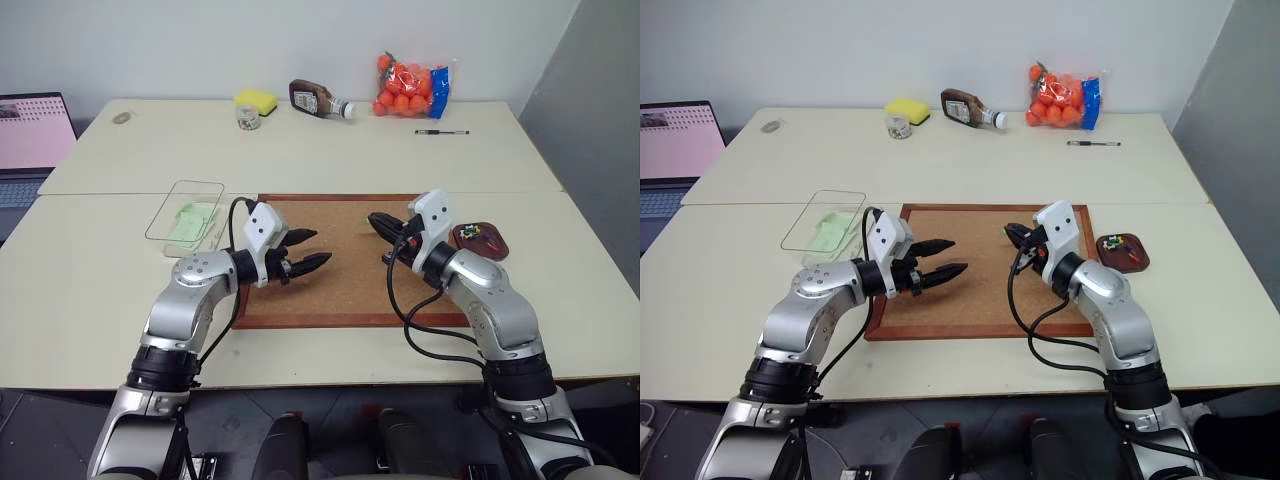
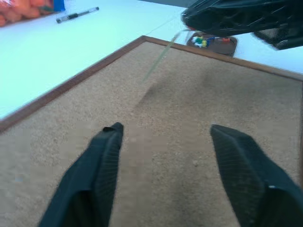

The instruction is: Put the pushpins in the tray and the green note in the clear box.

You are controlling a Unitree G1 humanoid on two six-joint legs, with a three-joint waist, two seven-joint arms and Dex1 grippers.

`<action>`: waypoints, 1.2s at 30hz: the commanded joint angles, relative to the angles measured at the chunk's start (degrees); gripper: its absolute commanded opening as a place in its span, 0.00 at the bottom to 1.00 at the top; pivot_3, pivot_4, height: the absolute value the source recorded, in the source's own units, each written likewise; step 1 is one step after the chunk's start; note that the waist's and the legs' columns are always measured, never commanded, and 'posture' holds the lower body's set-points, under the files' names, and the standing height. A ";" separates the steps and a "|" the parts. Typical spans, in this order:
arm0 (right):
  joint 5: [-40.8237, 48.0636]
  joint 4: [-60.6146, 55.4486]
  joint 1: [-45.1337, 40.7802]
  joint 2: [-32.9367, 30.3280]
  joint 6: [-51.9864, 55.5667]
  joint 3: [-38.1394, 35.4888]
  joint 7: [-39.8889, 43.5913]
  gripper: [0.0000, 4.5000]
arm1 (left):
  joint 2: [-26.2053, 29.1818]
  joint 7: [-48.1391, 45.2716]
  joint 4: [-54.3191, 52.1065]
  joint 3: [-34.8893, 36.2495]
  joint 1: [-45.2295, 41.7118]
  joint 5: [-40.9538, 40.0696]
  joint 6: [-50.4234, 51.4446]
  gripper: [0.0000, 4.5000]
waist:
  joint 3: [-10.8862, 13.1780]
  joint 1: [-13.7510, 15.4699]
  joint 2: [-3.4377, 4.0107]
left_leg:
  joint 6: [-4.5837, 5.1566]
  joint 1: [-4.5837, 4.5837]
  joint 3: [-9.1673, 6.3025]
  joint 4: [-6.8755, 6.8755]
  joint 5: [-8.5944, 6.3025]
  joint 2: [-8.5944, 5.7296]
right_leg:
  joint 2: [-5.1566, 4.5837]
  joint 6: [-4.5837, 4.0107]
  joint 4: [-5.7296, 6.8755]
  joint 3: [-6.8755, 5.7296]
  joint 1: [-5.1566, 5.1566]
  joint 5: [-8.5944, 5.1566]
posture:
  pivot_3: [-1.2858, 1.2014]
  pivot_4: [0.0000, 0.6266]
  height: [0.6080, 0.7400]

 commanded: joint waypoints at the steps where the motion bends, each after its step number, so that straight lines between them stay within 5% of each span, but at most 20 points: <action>1: 3.37 -4.84 -0.89 -0.45 3.88 -0.64 1.10 0.00 | -0.58 -0.75 4.29 -1.30 -4.07 2.66 -6.73 0.91 | 0.00 0.03 0.00 | 0.00 0.00 0.00 0.00 0.00 0.00 | 0.00 0.00 -0.01 0.00 0.00 0.00 | 0.52 0.24 1.00; 14: 9.76 -9.54 -2.60 0.03 12.77 -2.00 -0.34 0.00 | -4.98 -4.48 16.99 -5.83 -10.97 6.93 -17.24 0.91 | 0.01 -0.03 -0.02 | 0.00 -0.03 -0.02 0.00 0.00 0.00 | 0.01 0.00 -0.01 -0.05 0.00 0.00 | 0.52 0.24 1.00; 36: 13.01 -10.34 -3.28 0.67 15.58 -2.37 -2.55 0.00 | -8.84 -6.12 22.21 -5.02 -12.50 7.26 -19.19 0.00 | 0.02 -0.11 -0.03 | 0.00 -0.04 -0.04 0.00 0.00 -0.01 | 0.02 0.00 -0.01 -0.05 0.00 0.00 | 0.52 0.24 1.00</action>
